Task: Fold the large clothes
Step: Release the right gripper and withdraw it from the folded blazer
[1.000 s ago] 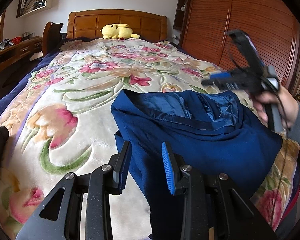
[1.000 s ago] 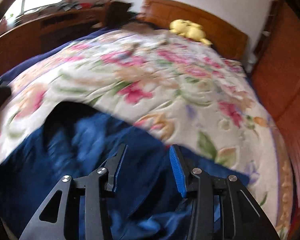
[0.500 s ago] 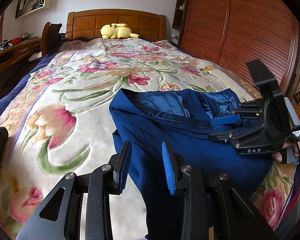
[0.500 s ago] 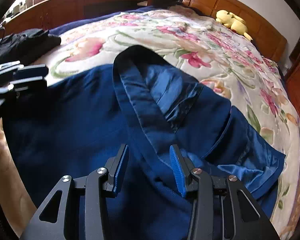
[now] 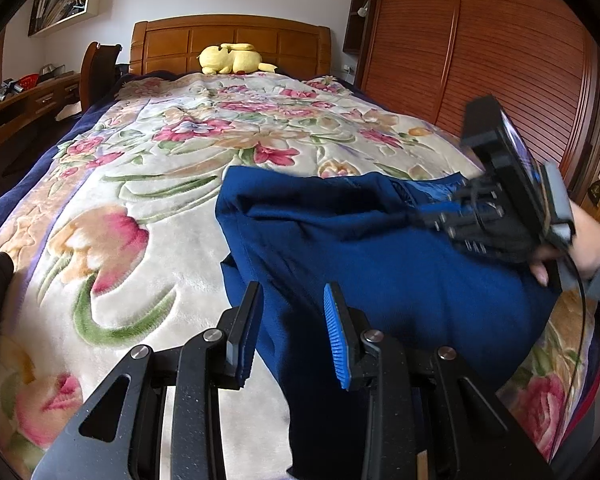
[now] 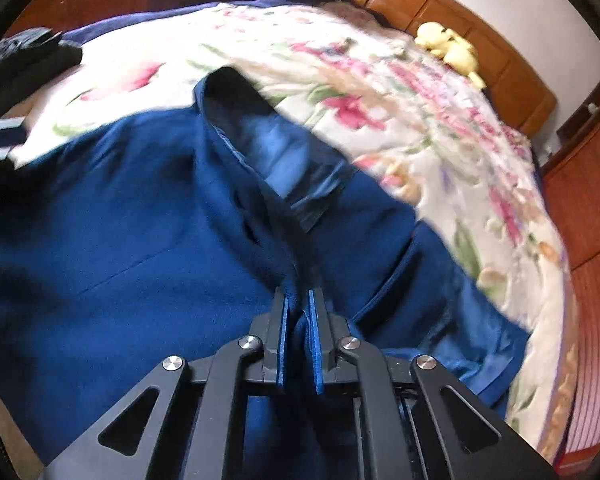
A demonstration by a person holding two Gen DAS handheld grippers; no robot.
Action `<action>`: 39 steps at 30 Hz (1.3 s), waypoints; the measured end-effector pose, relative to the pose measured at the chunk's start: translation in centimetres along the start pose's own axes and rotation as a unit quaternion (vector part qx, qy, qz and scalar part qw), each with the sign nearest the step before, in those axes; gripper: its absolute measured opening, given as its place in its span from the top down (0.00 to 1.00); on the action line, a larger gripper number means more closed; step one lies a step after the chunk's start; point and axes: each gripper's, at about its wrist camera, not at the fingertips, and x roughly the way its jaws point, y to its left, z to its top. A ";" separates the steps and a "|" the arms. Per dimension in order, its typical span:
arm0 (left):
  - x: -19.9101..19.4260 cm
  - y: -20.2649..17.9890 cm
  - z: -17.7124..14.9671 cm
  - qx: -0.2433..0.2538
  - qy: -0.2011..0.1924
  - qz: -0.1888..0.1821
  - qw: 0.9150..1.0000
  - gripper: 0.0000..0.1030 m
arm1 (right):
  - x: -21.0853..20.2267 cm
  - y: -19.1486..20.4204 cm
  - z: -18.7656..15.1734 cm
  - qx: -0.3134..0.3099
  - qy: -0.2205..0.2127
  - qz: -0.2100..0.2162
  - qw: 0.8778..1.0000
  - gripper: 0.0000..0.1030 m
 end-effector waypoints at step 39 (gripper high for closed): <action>1.4 -1.5 -0.6 0.022 0.024 -0.002 0.999 0.69 | 4.8 -17.4 -8.1 0.227 0.026 -0.125 0.966 0.37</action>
